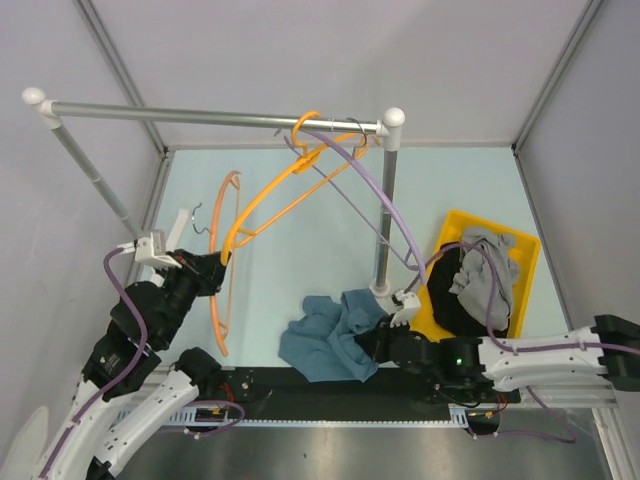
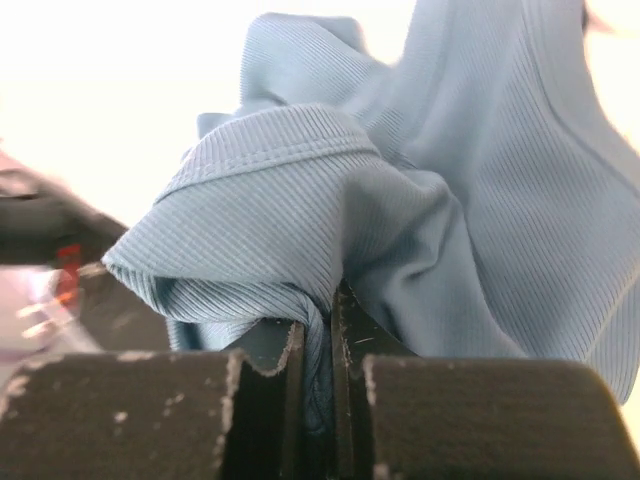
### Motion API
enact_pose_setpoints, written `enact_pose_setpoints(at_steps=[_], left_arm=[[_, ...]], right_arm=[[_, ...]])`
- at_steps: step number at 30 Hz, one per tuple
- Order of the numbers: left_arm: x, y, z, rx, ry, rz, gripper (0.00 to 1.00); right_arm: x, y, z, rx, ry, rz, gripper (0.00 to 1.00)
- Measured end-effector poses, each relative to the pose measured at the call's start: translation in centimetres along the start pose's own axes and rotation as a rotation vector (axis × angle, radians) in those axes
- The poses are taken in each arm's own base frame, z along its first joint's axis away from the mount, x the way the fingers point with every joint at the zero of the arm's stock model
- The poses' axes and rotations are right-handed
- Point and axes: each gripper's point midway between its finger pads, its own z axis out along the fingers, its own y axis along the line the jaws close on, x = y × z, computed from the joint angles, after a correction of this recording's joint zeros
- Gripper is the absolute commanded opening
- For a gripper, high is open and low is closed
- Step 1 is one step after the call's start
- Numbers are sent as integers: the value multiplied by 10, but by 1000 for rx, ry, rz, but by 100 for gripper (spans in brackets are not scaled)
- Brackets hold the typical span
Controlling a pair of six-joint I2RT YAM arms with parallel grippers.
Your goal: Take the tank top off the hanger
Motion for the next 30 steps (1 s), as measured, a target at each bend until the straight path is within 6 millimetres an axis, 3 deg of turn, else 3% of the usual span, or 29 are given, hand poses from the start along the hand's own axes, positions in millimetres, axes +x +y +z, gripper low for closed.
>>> enact_pose_setpoints(at_steps=[3, 6, 10, 14, 18, 24, 27, 30], left_arm=[[1, 0, 1, -1, 3, 1, 0], [1, 0, 1, 1, 4, 1, 0], [1, -1, 2, 0, 5, 1, 0], [1, -1, 2, 0, 6, 2, 0], [2, 0, 1, -2, 7, 2, 0], [1, 2, -2, -7, 3, 4, 0], [-2, 1, -3, -6, 7, 13, 0], [-8, -6, -4, 4, 17, 29, 0]], right_arm=[[-17, 9, -17, -127, -51, 33, 0], [-47, 21, -31, -194, -125, 53, 0], [-114, 19, -44, -127, -259, 75, 0], [-196, 3, -61, 40, -414, 97, 0], [-257, -29, -81, 232, -528, 113, 0], [-320, -86, -127, 500, -668, 147, 0], [-345, -97, -157, 568, -738, 155, 0], [-373, -93, -190, 604, -813, 150, 0]])
